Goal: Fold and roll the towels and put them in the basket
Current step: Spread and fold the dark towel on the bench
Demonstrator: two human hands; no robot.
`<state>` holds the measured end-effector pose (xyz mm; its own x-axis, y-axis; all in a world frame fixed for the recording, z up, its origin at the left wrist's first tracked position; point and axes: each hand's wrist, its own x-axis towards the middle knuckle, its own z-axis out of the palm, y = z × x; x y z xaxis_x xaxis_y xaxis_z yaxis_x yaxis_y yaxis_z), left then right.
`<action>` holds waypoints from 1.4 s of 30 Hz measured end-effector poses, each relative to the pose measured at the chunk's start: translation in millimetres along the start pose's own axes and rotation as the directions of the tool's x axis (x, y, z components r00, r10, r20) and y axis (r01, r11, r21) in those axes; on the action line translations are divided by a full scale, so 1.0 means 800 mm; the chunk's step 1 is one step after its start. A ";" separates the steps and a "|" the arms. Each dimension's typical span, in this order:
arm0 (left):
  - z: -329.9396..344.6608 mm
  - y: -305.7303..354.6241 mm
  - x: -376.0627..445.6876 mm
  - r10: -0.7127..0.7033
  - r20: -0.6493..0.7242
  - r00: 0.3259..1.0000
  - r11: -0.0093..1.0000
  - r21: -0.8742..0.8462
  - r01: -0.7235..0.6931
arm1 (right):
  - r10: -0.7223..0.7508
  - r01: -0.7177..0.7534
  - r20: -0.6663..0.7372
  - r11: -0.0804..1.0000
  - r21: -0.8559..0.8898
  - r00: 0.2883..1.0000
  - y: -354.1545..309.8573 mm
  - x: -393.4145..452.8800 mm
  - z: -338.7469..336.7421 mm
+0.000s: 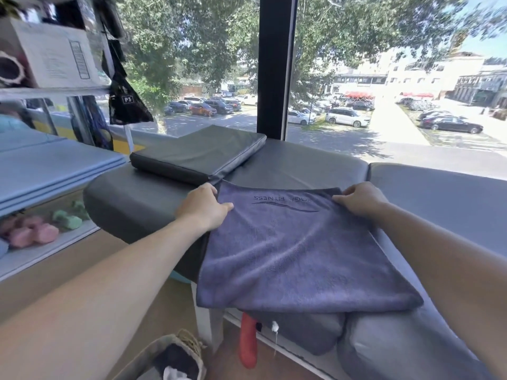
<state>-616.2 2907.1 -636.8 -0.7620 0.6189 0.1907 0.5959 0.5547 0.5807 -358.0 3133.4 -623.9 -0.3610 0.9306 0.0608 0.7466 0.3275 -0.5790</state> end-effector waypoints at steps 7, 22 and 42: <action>0.002 -0.004 0.025 -0.012 -0.062 0.998 0.985 -0.173 0.001 | -0.075 0.072 -0.232 0.997 -0.023 0.970 0.010 0.008 0.027; 0.004 0.014 0.013 0.002 -0.122 0.993 0.990 0.140 0.015 | -0.126 0.080 -0.210 0.974 -0.214 0.970 0.002 0.004 0.031; -0.002 0.063 0.078 0.143 0.308 0.941 0.882 0.392 -0.262 | -0.441 0.484 0.224 0.852 -0.199 0.869 -0.005 0.016 0.051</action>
<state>-634.5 2973.0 -594.4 -0.5536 0.8326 0.0188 0.8246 0.5449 0.1521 -388.0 3137.3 -654.1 -0.7686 0.6272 0.1260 0.5724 0.7622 -0.3024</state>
